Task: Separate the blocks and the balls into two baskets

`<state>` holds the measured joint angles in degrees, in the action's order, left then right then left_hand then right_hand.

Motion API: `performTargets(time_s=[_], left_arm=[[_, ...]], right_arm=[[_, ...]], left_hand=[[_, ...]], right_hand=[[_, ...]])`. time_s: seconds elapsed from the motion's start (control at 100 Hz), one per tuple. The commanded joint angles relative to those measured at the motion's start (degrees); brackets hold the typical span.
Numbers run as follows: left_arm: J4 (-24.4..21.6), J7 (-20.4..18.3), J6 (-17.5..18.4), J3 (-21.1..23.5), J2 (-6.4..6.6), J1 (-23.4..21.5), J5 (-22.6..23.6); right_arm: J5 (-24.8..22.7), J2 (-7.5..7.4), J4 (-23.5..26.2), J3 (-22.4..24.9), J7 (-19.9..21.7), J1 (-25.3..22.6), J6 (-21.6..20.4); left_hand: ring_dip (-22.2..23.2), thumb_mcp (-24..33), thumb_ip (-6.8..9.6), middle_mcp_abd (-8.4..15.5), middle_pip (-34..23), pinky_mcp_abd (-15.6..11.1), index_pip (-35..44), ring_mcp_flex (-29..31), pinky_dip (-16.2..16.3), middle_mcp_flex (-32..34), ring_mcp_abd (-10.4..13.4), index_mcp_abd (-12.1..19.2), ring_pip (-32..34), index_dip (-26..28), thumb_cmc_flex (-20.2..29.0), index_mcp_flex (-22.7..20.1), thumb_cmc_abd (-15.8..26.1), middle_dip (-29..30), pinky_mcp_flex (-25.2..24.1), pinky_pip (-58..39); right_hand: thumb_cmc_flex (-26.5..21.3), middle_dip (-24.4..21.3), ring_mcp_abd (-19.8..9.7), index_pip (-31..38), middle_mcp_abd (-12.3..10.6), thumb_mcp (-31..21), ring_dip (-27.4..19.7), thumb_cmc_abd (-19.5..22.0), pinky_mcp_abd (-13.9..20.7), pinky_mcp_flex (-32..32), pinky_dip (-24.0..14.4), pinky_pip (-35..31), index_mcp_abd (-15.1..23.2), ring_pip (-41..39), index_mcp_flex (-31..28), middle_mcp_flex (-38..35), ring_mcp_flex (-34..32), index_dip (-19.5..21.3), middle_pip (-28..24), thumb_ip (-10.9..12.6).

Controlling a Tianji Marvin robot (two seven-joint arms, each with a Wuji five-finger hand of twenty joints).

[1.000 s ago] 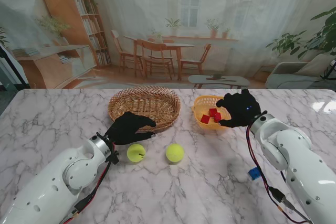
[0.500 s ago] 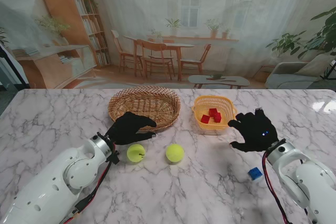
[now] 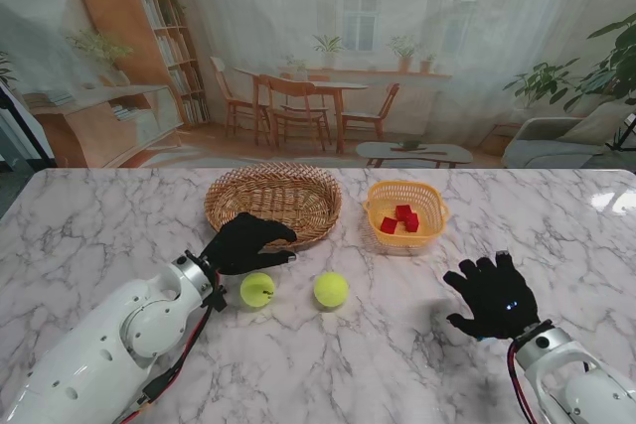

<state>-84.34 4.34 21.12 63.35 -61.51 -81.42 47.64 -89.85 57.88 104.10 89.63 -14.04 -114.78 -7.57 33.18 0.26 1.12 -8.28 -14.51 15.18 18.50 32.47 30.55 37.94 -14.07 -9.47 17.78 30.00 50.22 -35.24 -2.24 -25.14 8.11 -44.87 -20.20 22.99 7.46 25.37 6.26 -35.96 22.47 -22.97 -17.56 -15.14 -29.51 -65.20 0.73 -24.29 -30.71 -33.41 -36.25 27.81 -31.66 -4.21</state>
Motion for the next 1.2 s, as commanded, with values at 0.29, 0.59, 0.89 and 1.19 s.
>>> performTargets(time_s=[0.29, 0.59, 0.89, 1.19], left_arm=[[-0.6, -0.9, 0.0, 0.2, 0.02, -0.3, 0.2], [-0.9, -1.2, 0.0, 0.2, 0.07, -0.4, 0.3], [-1.0, -1.1, -0.1, 0.3, 0.07, -0.5, 0.3], [-1.1, -0.9, 0.1, 0.2, 0.14, -0.5, 1.0]], right_arm=[[-0.9, 0.45, -1.0, 0.9, -0.6, -4.9, 5.6], [-1.9, 0.44, -2.1, 2.7, -1.5, -7.1, 6.8], [-2.1, 0.21, -4.8, 2.5, -1.4, -6.5, 7.7], [-1.8, -0.04, -7.0, 1.2, -1.0, -4.5, 8.1]], left_hand=[[0.4, -1.5, -0.83, 0.6, -0.8, 1.0, 0.6, 0.8, 0.4, 1.2, 0.1, 1.1, 1.0, 0.4, -0.1, -1.8, 2.6, -0.2, -0.2, -0.9], [0.4, -1.4, -0.81, 0.5, -0.8, 1.0, 0.6, 0.8, 0.4, 1.2, 0.0, 1.1, 1.1, 0.4, 0.0, -1.7, 2.6, -0.2, -0.1, -0.9], [0.4, -1.5, -0.82, 0.6, -0.8, 1.1, 0.7, 0.8, 0.4, 1.2, 0.0, 1.1, 1.1, 0.4, 0.0, -1.8, 2.6, -0.2, -0.1, -0.9], [0.4, -1.5, -0.83, 0.6, -0.8, 1.0, 0.7, 0.8, 0.4, 1.2, 0.0, 1.1, 1.1, 0.4, 0.0, -1.7, 2.6, -0.2, -0.1, -0.9]], right_hand=[[0.6, 0.4, 1.3, -1.3, 0.7, 0.2, -0.4, -1.1, -1.7, 0.7, 0.9, 1.3, 0.1, 3.4, -1.2, -0.3, -0.2, 0.8, 2.0, 1.2], [-1.6, 0.0, 0.6, -2.6, -0.3, -14.8, -0.5, -11.8, -1.7, 1.0, 0.9, 2.0, 2.9, 4.4, 1.4, -0.1, -0.9, -0.1, 2.6, 2.3], [-5.5, -1.1, 0.2, -2.4, -1.2, -19.0, -0.6, -14.9, -1.7, 1.0, 1.0, 2.3, 11.4, 5.1, 4.4, -0.7, -1.8, -1.5, 4.3, 1.9], [-5.7, -1.6, 0.0, -2.5, -1.6, -19.5, -0.2, -15.0, -1.7, 1.0, 1.0, 2.4, 14.3, 4.9, 7.3, -1.3, -2.2, -4.5, 5.0, 1.3]])
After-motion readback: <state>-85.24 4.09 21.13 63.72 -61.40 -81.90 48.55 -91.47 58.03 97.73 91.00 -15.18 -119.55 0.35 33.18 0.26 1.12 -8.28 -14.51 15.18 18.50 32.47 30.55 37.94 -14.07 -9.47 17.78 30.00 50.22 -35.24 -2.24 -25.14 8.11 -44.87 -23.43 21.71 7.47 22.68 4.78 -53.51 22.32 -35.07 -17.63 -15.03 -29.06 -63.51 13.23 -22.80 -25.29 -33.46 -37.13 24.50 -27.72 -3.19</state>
